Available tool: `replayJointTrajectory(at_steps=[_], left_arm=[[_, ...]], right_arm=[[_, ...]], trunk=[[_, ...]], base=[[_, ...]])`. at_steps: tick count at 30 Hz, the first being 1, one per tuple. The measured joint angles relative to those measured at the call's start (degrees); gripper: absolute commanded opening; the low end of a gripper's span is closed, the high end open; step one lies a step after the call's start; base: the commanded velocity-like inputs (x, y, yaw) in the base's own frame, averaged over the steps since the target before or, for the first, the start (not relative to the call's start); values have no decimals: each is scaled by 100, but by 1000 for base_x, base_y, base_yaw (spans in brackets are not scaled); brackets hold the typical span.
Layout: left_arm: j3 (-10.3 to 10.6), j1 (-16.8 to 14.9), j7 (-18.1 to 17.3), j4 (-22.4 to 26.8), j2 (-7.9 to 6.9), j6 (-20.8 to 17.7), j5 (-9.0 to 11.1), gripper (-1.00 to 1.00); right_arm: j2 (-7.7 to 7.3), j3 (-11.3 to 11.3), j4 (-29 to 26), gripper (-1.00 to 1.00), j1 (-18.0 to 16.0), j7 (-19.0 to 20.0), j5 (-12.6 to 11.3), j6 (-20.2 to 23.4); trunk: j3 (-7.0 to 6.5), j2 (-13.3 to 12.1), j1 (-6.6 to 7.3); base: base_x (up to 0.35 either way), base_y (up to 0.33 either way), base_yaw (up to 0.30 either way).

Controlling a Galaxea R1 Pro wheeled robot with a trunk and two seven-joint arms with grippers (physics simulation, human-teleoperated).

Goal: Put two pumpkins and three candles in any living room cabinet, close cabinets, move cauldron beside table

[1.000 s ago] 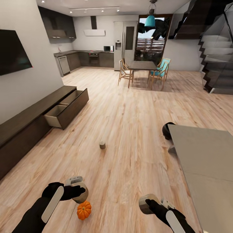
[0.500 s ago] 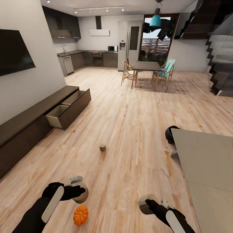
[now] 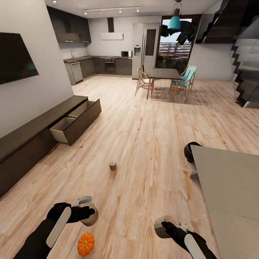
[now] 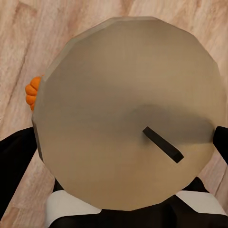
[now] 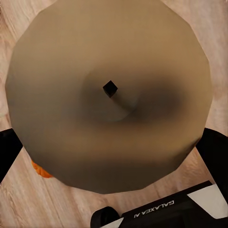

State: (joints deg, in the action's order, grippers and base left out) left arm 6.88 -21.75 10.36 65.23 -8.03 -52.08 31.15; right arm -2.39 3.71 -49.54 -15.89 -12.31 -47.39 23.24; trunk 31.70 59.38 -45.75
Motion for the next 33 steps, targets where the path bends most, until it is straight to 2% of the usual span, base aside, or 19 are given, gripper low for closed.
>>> replayJointTrajectory(at_steps=[15, 33], left_arm=[[1, 3, 0, -1, 0, 2, -5, -100], [0, 2, 7, -1, -5, 0, -7, -100]], right_arm=[[0, -2, -1, -100, 1, -5, 3, 2], [0, -1, 0, -100, 1, -5, 4, 2]], trunk=[[0, 0, 0], [0, 0, 0]], base=[[201, -189, 0], [233, -37, 0]])
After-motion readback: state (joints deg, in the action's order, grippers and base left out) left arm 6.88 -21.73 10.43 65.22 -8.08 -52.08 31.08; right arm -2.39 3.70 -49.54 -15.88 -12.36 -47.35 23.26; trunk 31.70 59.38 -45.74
